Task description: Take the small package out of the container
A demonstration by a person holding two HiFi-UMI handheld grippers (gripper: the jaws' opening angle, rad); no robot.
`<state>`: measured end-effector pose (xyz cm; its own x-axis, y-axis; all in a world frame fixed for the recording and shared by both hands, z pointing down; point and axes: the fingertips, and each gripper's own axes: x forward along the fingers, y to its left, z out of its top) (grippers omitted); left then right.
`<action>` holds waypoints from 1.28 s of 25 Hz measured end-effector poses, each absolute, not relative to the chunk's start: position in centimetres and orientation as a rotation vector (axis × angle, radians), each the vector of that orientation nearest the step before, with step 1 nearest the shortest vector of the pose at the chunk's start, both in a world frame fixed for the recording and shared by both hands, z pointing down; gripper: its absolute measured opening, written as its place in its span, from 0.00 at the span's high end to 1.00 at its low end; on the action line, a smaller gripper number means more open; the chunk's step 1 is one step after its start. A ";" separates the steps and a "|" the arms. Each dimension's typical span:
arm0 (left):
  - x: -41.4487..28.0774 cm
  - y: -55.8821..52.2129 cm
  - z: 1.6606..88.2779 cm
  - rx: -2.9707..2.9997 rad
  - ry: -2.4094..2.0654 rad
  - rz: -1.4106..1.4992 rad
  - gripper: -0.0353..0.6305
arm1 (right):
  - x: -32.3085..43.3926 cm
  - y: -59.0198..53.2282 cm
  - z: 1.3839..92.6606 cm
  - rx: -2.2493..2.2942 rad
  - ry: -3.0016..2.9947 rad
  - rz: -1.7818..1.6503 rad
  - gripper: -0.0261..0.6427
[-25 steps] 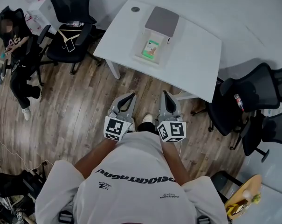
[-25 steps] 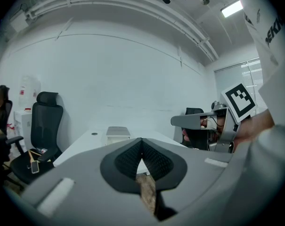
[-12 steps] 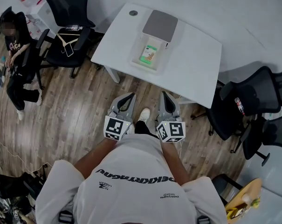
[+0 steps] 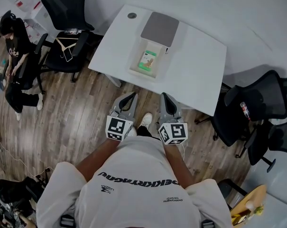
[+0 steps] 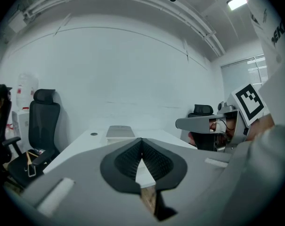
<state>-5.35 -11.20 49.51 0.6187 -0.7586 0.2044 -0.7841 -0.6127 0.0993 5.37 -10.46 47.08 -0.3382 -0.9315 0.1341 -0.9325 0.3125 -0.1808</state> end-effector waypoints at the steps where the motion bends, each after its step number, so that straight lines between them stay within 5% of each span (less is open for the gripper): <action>1: -5.1 -11.6 49.7 2.652 -1.280 0.215 0.95 | 5.6 -10.8 47.2 1.802 -2.540 0.359 0.96; 20: -2.3 -18.0 53.0 2.526 -1.265 0.278 0.93 | 7.9 -15.3 49.1 1.766 -2.527 0.410 0.96; 32: -0.9 -21.5 54.5 2.487 -1.273 0.344 0.79 | 9.0 -17.1 49.9 1.779 -2.514 0.448 0.96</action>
<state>-0.87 -21.51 54.45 0.5729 -0.7385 0.3555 -0.8170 -0.5492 0.1758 9.04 -17.12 49.93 -0.3464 -0.9190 0.1882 -0.9274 0.3054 -0.2159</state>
